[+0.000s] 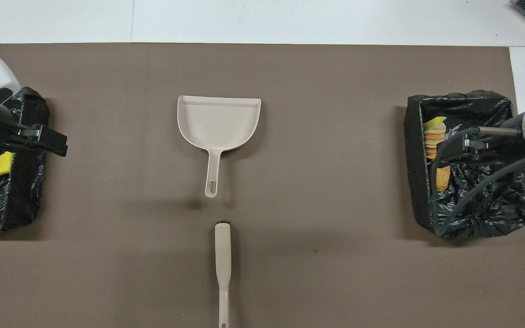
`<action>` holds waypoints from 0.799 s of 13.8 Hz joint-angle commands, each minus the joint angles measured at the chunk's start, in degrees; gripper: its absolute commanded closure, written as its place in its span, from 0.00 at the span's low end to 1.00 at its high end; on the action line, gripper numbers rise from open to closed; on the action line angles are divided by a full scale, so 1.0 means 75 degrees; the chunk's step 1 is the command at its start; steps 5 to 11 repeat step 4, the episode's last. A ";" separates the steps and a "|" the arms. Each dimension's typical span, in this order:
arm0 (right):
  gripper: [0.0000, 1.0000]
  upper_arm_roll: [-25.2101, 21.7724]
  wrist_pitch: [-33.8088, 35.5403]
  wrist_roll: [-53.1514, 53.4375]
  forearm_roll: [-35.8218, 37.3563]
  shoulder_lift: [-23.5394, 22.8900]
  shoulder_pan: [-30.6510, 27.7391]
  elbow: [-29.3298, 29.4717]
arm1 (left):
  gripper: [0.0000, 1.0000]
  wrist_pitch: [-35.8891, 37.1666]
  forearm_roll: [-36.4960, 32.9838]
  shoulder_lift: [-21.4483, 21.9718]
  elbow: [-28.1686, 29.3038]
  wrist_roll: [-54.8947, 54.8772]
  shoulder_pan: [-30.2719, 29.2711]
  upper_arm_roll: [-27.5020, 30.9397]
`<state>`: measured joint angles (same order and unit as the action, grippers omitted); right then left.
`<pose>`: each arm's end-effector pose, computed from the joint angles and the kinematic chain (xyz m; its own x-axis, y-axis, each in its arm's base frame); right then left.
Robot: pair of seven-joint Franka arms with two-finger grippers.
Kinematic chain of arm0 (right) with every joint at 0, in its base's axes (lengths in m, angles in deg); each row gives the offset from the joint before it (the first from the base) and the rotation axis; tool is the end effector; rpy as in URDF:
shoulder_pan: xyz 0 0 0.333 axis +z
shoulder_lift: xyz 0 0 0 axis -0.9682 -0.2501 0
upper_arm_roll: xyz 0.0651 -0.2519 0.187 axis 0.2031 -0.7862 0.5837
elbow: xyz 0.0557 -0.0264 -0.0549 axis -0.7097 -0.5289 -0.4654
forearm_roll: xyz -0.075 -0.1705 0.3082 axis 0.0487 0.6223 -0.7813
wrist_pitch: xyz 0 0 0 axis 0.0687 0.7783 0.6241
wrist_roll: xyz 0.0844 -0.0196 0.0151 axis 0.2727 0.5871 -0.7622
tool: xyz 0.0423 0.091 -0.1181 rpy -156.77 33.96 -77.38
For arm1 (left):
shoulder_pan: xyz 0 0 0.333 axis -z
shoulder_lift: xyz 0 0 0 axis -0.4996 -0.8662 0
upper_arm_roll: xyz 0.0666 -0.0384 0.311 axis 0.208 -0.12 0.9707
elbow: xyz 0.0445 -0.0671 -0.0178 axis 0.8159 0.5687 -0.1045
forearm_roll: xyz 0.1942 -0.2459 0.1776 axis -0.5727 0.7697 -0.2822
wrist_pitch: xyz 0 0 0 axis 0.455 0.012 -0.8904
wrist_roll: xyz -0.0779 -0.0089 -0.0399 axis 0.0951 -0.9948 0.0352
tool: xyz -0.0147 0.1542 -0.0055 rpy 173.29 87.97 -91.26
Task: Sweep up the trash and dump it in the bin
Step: 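Set the dustpan on the table with the left gripper and release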
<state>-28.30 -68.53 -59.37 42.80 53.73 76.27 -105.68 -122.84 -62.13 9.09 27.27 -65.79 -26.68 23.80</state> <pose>0.5022 0.0609 0.6016 0.9873 -0.1473 -0.0593 -0.1450 -0.9885 0.0419 0.5380 -0.0485 0.5484 0.9869 -0.1448 -0.0712 -0.1450 -0.9894 0.0024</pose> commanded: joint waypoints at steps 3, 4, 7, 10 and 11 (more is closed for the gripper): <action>0.00 -0.0034 -0.0089 -0.0263 -0.0056 -0.0007 -0.0065 -0.0003 | 0.00 0.0164 0.0079 -0.0144 -0.0186 -0.0263 -0.0017 0.0068; 0.00 -0.0034 -0.0089 -0.0263 -0.0056 -0.0007 -0.0053 -0.0003 | 0.00 0.0141 0.0113 -0.0144 -0.0186 -0.0263 -0.0017 0.0068; 0.00 -0.0034 -0.0089 -0.0263 -0.0056 -0.0007 -0.0053 -0.0003 | 0.00 0.0141 0.0113 -0.0144 -0.0186 -0.0263 -0.0017 0.0068; 0.00 -0.0034 -0.0089 -0.0263 -0.0056 -0.0007 -0.0053 -0.0003 | 0.00 0.0141 0.0113 -0.0144 -0.0186 -0.0263 -0.0017 0.0068; 0.00 -0.0034 -0.0089 -0.0263 -0.0056 -0.0007 -0.0053 -0.0003 | 0.00 0.0141 0.0113 -0.0144 -0.0186 -0.0263 -0.0017 0.0068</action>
